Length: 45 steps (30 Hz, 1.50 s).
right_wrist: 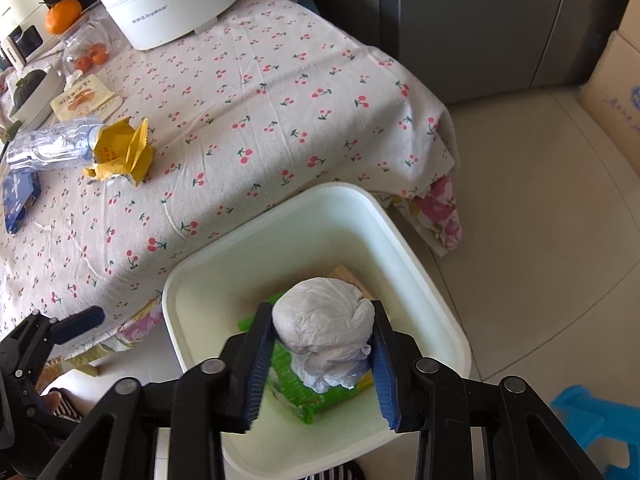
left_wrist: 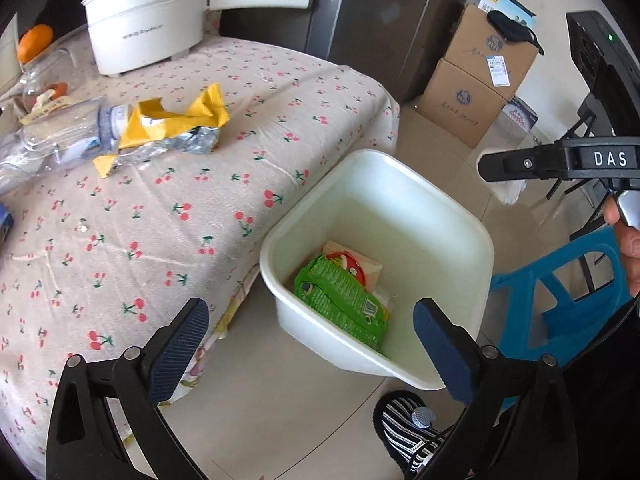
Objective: Collect trash
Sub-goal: 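Drop the green bag and the tissue into the white bin from both grippers, then reach the left gripper to the blue biscuit box and grasp it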
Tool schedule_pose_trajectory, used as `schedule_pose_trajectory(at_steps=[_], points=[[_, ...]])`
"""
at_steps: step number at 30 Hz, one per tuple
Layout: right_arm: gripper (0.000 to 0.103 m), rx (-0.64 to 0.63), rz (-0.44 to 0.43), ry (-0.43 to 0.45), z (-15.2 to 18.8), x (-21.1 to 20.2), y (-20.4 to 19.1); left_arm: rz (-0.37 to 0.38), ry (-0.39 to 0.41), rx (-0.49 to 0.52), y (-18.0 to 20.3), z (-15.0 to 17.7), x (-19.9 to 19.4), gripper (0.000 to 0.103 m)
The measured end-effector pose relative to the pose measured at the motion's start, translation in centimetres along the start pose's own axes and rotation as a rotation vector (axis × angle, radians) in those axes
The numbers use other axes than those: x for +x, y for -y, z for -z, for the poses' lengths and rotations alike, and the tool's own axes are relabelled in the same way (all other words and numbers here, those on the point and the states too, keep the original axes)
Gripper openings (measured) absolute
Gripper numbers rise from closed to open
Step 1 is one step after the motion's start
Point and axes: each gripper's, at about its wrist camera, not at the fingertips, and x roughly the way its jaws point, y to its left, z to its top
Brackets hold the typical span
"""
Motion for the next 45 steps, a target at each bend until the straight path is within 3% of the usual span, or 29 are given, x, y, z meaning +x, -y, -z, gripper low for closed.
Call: schedule_pose_trajectory(at_steps=[1, 4, 12, 18, 22, 24, 32, 41, 45], points=[[0.058, 0.011, -0.006, -0.009, -0.1, 0.1, 0.0, -0.008, 0.003, -0.02, -0.6, 0.0, -0.4, 0.103], [0.072, 0.029, -0.008, -0.014, -0.1, 0.2, -0.3, -0.034, 0.021, -0.074, -2.5, 0.2, -1.9, 0.103], [0.082, -0.03, 0.0, 0.018, -1.1, -0.6, -4.1, -0.13, 0.076, -0.243, -9.1, 1.2, -6.7, 0.103], [0.084, -0.101, -0.015, 0.041, -2.6, -1.0, -8.6, -0.287, 0.142, -0.321, -15.4, 3.0, -10.9, 0.103], [0.088, -0.138, -0.049, 0.081, -3.6, -1.5, -11.7, -0.449, 0.177, -0.266, -18.9, 4.1, -12.5, 0.103], [0.09, -0.165, -0.059, 0.096, -4.0, -1.2, -13.3, -0.504, 0.155, -0.228, -20.4, 4.4, -12.1, 0.103], [0.091, -0.246, -0.065, 0.048, -5.2, 3.5, -18.0, -0.6, 0.082, -0.125, -25.2, 4.0, -8.9, 0.103], [0.091, -0.247, -0.058, 0.028, -7.5, 6.5, -19.9, -0.708, 0.088, 0.016, -26.9, 1.9, -4.9, 0.103], [0.091, -0.228, -0.049, 0.017, -8.2, 7.5, -20.0, -0.663, 0.131, 0.039, -26.7, 0.8, -4.8, 0.096]])
